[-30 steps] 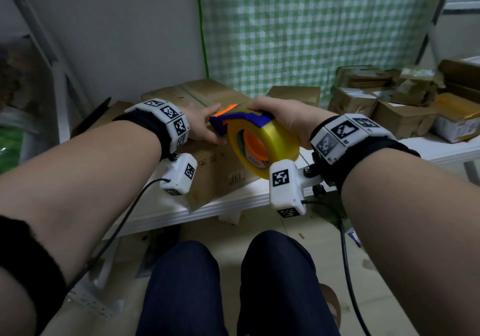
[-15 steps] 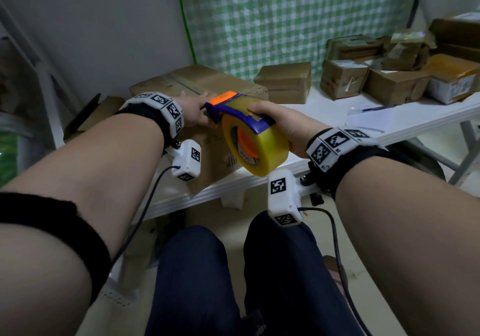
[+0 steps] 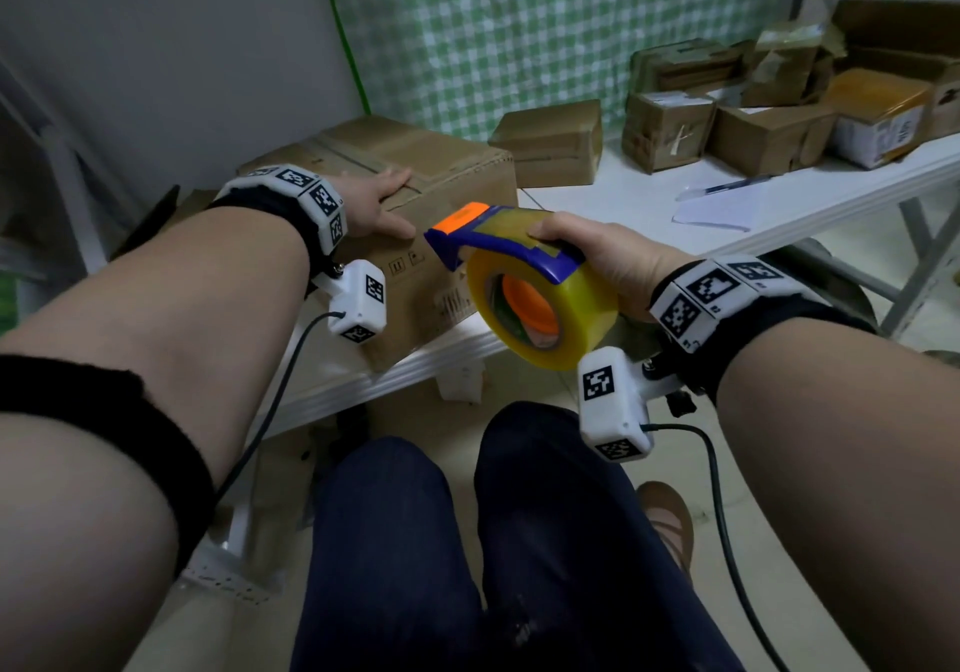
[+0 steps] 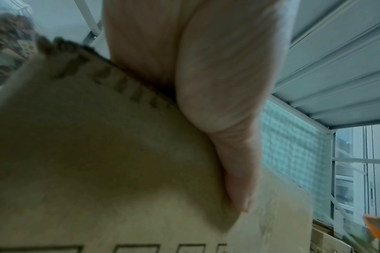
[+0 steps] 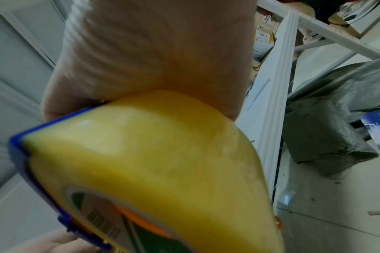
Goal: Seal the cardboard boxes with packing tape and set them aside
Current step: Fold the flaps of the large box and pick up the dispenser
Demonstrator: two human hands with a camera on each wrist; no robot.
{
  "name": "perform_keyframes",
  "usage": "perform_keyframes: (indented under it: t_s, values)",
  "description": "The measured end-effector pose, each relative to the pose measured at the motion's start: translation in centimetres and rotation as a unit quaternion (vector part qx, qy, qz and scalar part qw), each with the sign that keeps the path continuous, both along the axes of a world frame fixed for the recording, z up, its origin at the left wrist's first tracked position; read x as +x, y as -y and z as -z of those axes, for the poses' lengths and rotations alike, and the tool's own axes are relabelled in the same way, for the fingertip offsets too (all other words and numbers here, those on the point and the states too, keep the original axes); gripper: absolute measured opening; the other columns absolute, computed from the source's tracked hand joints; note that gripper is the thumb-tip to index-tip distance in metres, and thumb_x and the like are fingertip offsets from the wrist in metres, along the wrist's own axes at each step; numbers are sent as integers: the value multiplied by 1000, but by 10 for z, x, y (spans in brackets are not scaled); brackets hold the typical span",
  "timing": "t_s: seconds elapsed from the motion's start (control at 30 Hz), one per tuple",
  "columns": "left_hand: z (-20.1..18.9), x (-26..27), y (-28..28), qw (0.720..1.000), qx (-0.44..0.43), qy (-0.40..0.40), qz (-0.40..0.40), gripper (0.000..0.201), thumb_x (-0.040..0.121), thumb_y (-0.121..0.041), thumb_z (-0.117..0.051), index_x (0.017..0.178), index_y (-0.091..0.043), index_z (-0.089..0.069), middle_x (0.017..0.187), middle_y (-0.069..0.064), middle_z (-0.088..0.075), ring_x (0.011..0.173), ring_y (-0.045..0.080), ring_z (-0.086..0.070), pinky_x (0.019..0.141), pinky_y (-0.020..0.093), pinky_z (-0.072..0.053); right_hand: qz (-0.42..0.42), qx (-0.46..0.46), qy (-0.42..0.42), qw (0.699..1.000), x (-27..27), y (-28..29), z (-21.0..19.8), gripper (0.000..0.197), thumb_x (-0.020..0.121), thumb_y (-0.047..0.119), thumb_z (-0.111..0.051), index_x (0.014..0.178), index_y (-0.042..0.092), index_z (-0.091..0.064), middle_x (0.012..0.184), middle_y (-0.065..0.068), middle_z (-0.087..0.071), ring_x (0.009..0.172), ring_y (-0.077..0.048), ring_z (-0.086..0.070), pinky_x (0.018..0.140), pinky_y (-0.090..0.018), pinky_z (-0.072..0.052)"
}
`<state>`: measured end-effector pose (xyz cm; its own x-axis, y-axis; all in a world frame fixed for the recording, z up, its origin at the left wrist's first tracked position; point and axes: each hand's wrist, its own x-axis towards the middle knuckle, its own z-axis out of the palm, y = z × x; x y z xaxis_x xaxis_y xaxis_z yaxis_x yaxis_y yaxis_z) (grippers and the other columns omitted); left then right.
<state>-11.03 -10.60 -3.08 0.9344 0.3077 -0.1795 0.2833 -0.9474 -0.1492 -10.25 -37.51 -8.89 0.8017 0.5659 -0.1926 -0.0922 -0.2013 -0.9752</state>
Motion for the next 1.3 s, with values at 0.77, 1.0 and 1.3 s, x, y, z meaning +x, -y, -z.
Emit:
perform_keyframes:
  t_s: [0.77,1.0,1.3]
  values:
    - [13,6,18,994,-5,106,-28,67,91,-63,-34,141,-18,-34,149,6,-37,146,23,-9,109,64,4,-34,-84,127,988,-8,-40,-34,22,96,35,-49,83,22,-62,127,-18,-58,100,-27,-53,80,-28,-46]
    - [17,7,23,993,74,92,16,75,91,-65,-30,151,-23,-14,158,1,-16,144,22,-20,113,62,-1,-9,-50,74,996,8,-46,-32,27,93,38,-53,73,22,-62,85,-3,-63,76,-20,-59,89,-38,-48]
    - [14,2,30,993,80,84,10,60,99,-33,-35,152,-20,-11,159,5,-14,144,25,-20,114,59,1,2,-69,30,997,11,-51,-57,33,97,31,-46,74,13,-60,67,-5,-63,57,-19,-57,69,-30,-50]
